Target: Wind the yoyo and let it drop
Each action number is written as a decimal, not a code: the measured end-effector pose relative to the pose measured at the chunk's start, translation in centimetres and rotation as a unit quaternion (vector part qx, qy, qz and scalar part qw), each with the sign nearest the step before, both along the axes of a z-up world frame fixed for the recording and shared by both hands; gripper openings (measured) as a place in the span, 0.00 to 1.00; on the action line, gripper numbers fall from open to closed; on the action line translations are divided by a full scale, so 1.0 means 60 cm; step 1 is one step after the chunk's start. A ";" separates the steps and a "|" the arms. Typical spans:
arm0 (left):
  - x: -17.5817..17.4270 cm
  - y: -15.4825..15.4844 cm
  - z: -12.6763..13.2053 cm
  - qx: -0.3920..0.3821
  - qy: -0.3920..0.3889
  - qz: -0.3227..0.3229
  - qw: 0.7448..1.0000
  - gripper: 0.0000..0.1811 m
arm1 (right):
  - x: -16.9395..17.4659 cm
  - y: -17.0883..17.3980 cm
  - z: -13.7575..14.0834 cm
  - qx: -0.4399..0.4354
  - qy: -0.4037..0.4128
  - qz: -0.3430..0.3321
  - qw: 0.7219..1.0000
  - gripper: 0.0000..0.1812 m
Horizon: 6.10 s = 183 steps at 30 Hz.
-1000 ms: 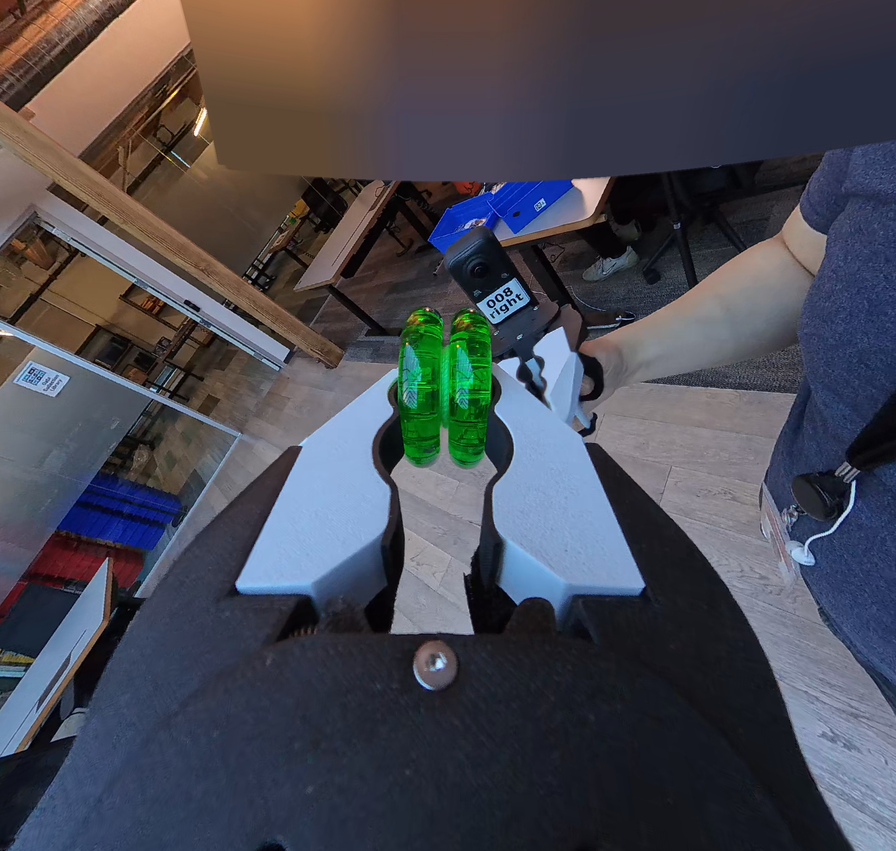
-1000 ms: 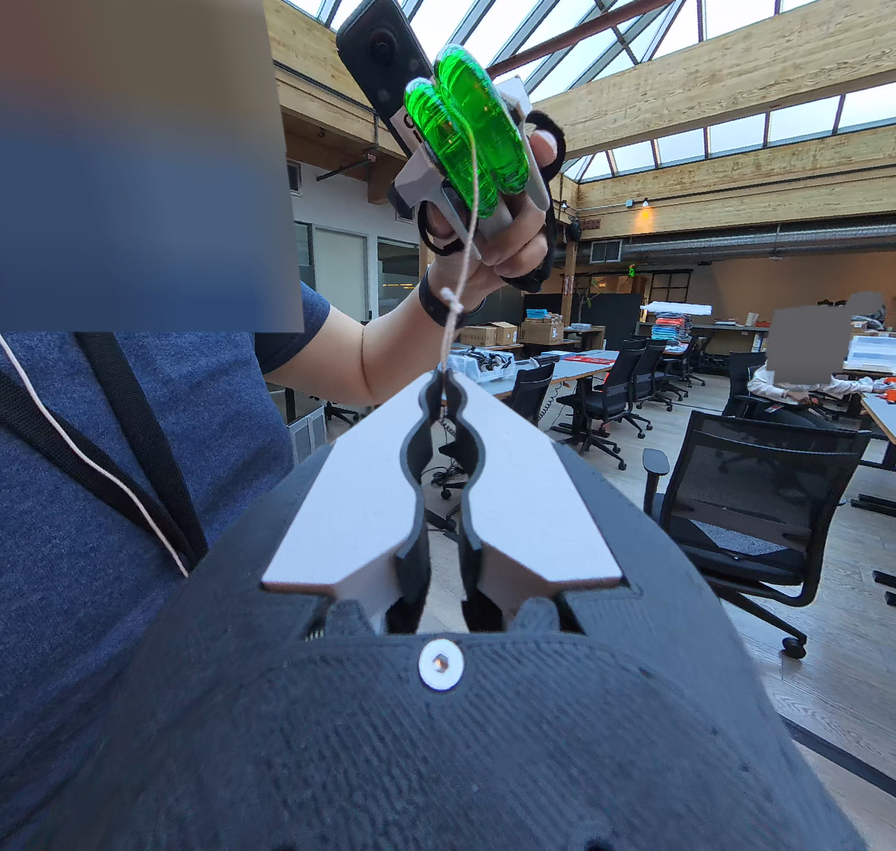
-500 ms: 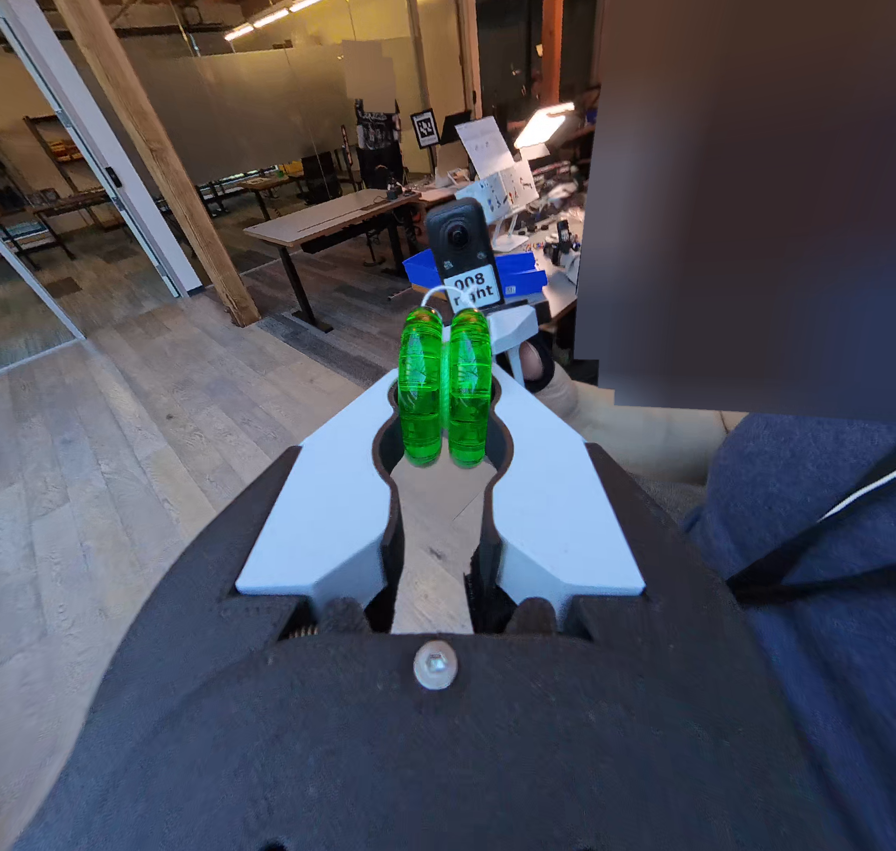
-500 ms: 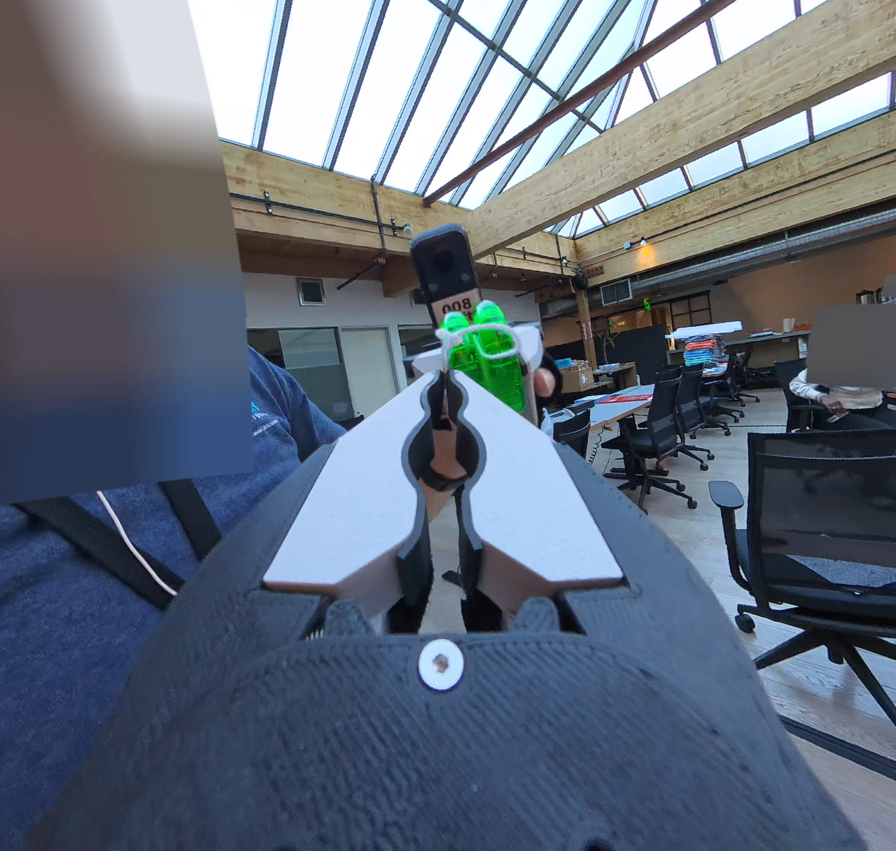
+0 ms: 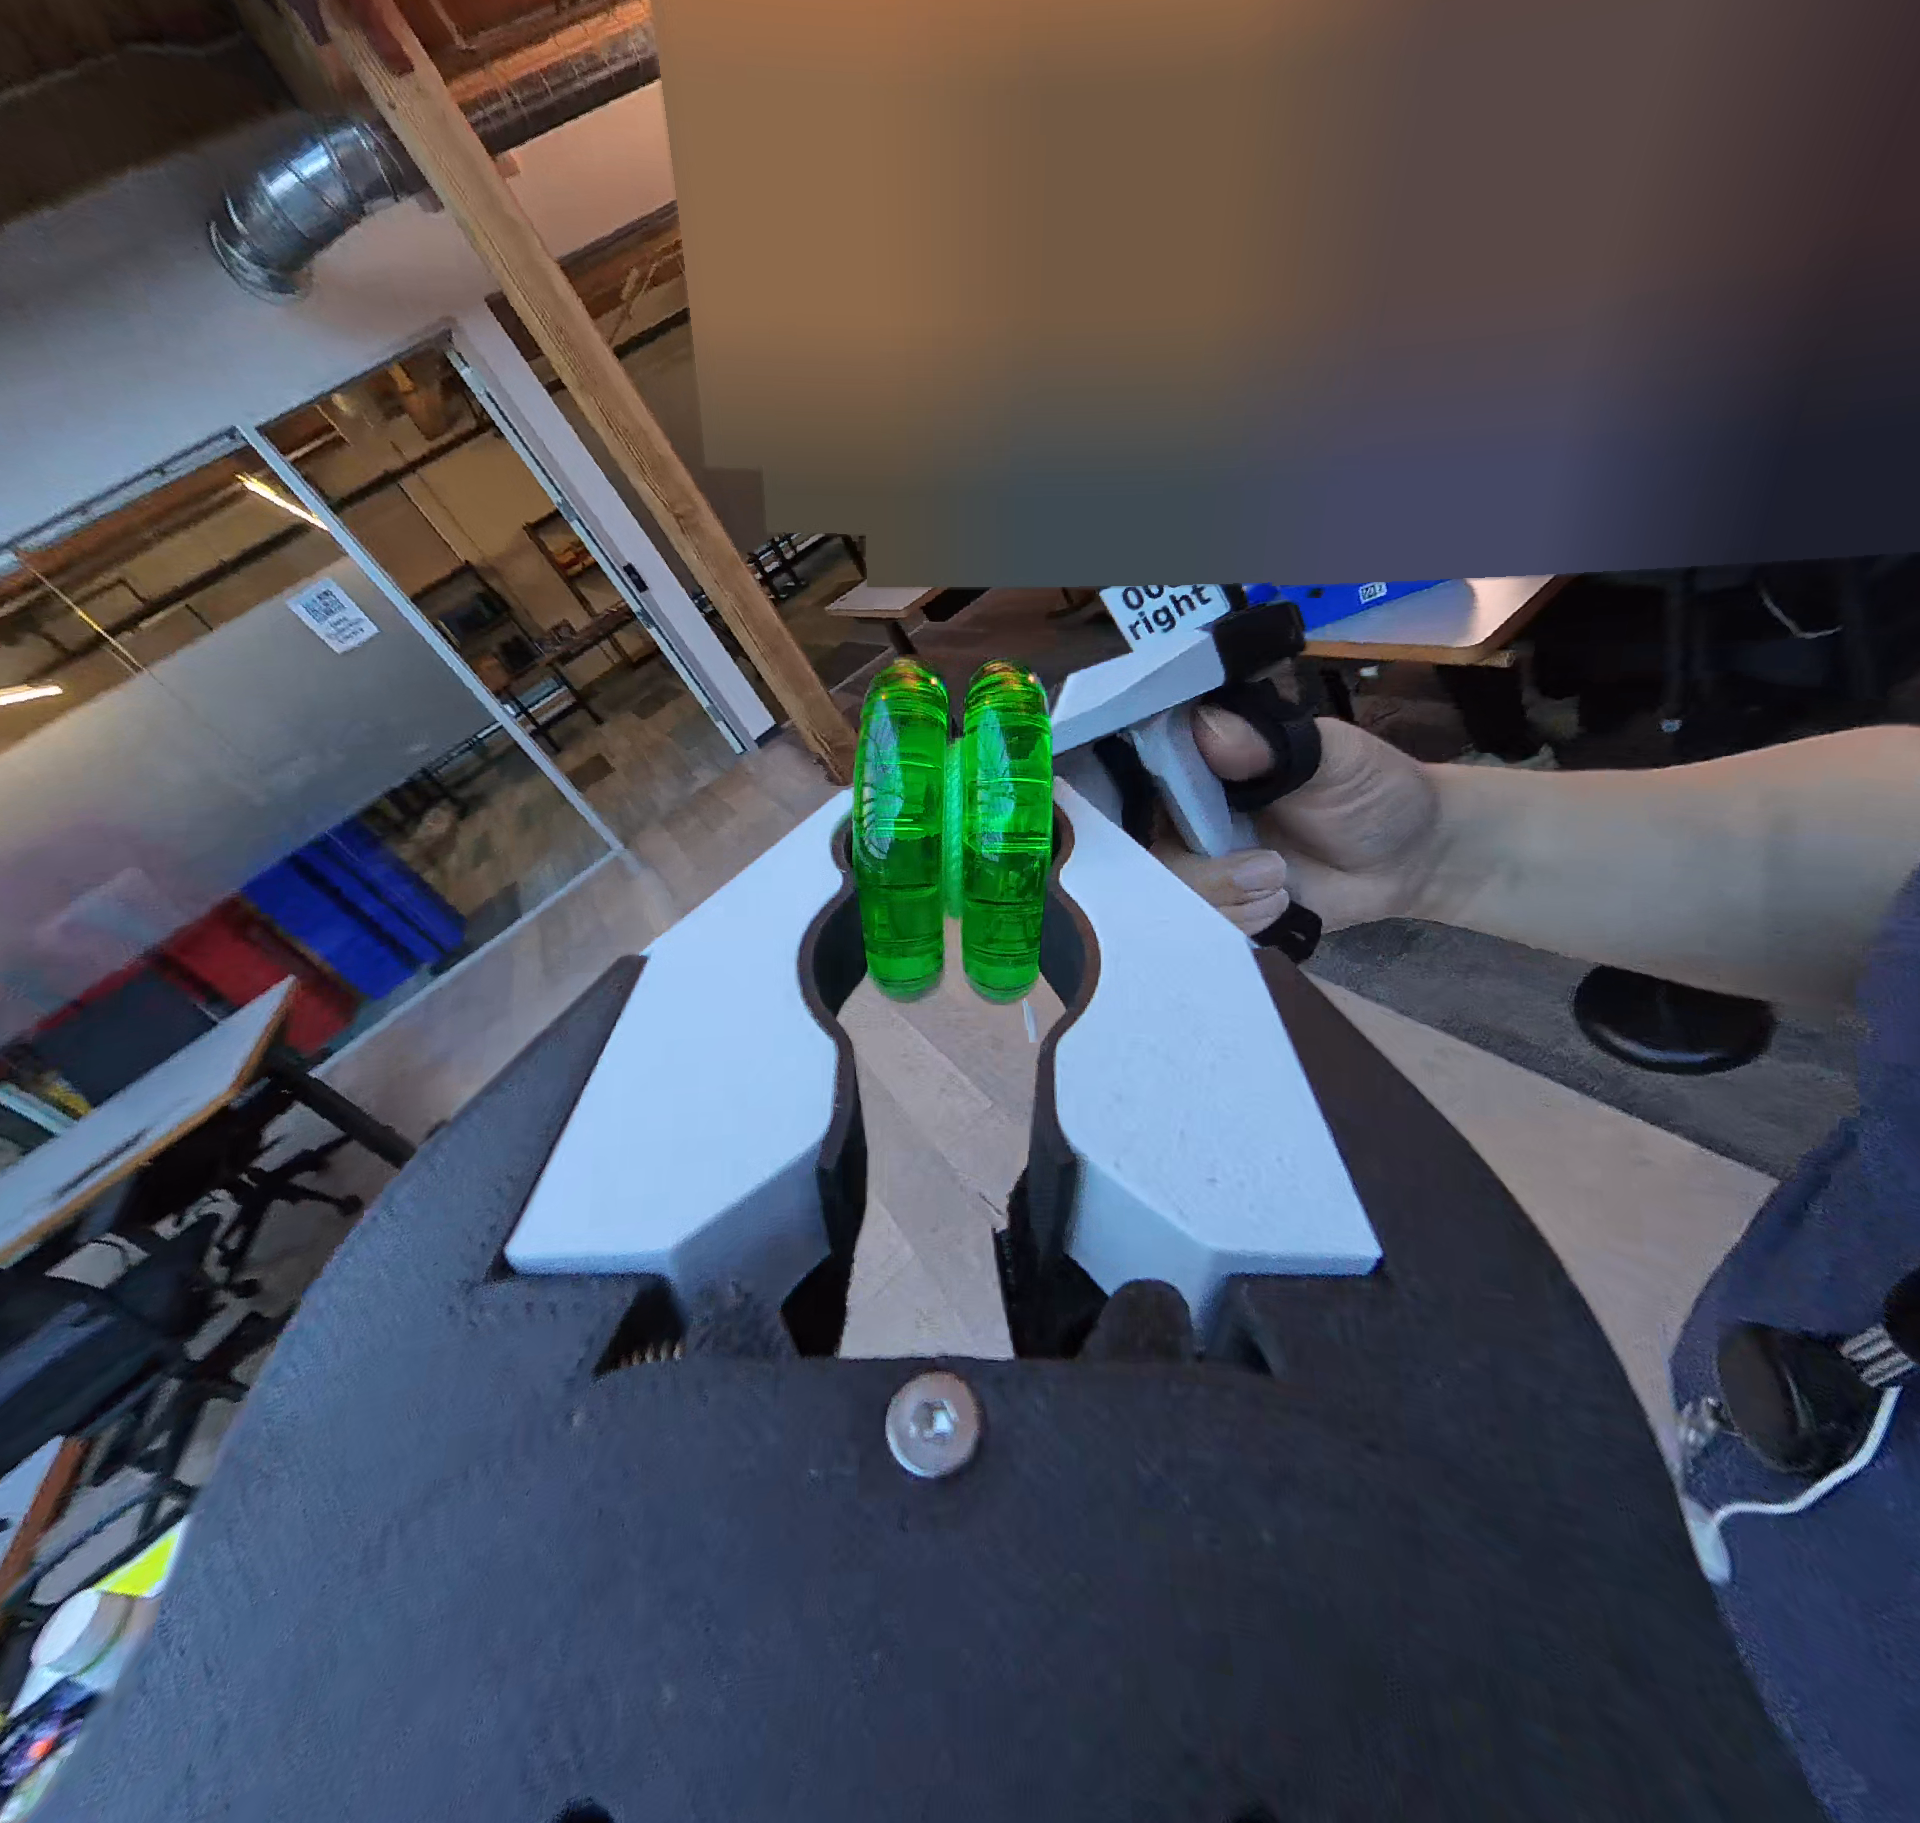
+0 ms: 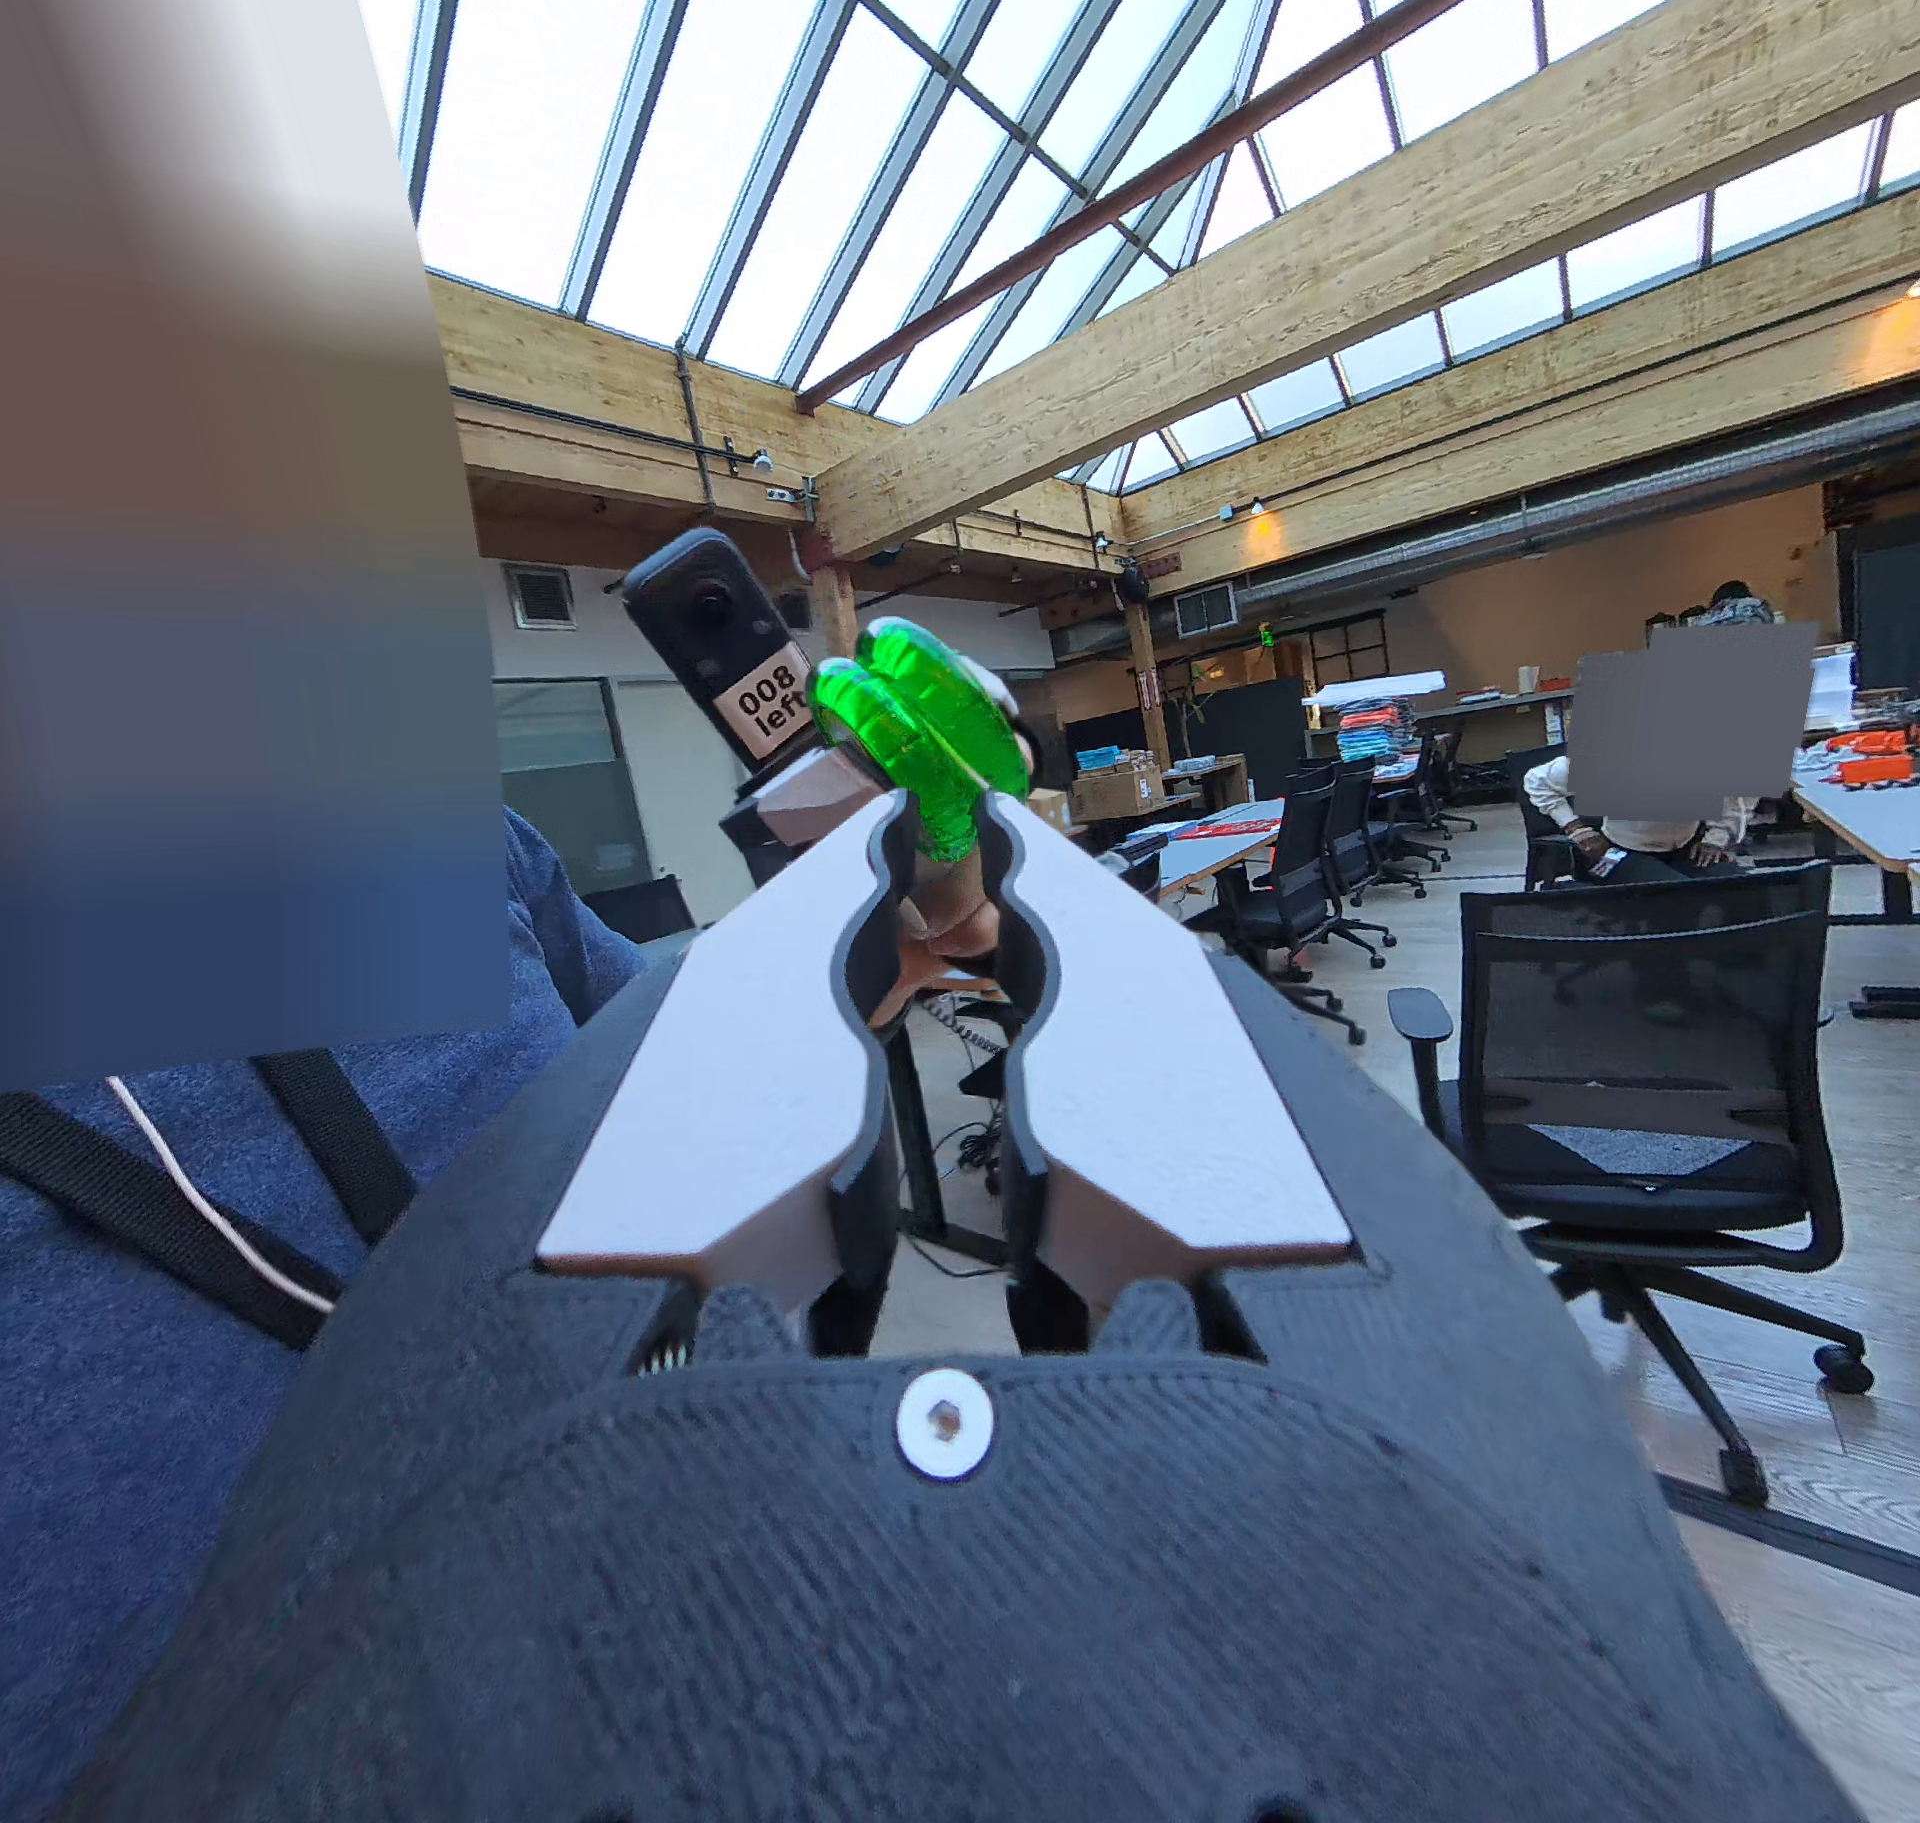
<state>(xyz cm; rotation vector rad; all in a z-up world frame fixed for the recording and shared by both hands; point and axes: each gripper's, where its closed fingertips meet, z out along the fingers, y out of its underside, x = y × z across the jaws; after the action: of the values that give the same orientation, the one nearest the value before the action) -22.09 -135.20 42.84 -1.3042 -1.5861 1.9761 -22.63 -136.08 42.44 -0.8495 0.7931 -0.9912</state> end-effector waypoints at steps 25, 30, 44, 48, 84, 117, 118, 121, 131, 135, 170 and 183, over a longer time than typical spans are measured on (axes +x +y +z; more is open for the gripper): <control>-0.003 0.014 -0.011 -0.018 -0.068 -0.027 0.997 0.15 | 0.032 0.011 -0.129 -0.057 0.076 -0.048 0.994 0.15; 0.011 0.011 0.001 -0.010 -0.043 -0.023 0.999 0.15 | 0.025 0.014 -0.122 -0.065 0.067 -0.050 0.994 0.16; 0.008 0.006 0.002 -0.005 -0.040 -0.020 0.999 0.15 | 0.036 0.019 -0.125 -0.094 0.088 -0.085 0.988 0.08; 0.007 0.005 0.003 -0.007 -0.041 -0.016 0.999 0.15 | 0.043 0.014 -0.127 -0.109 0.099 -0.107 0.983 0.06; 0.000 0.008 -0.001 0.010 -0.031 -0.018 0.999 0.15 | 0.048 0.012 -0.124 -0.115 0.100 -0.130 0.980 0.00; 0.006 0.003 -0.009 0.020 -0.031 -0.011 0.999 0.15 | 0.049 0.019 -0.136 -0.099 0.113 -0.099 0.984 0.00; 0.008 0.002 -0.010 0.021 -0.031 -0.010 0.999 0.15 | 0.049 0.019 -0.137 -0.098 0.115 -0.097 0.984 0.00; 0.011 -0.003 -0.016 0.030 -0.031 -0.006 0.999 0.15 | 0.049 0.023 -0.137 -0.097 0.114 -0.087 0.985 0.00; 0.002 -0.011 -0.077 0.211 0.085 -0.048 0.973 0.15 | 0.000 0.013 -0.053 0.047 -0.016 0.009 0.999 0.00; -0.005 -0.004 -0.074 0.244 0.132 -0.078 0.957 0.15 | 0.004 0.011 -0.049 0.047 -0.010 -0.001 0.999 0.00; 0.007 -0.066 -0.158 0.476 0.360 -0.087 0.797 0.15 | 0.044 -0.043 -0.105 -0.005 0.142 -0.157 0.977 0.00; 0.004 -0.059 -0.148 0.477 0.364 -0.112 0.792 0.15 | 0.038 -0.039 -0.098 -0.078 0.145 -0.203 0.965 0.00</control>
<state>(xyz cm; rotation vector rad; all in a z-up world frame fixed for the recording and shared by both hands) -21.83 -138.76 33.97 -0.2347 -1.5238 0.9915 -20.33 -138.39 36.53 -1.0045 1.1844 -1.3214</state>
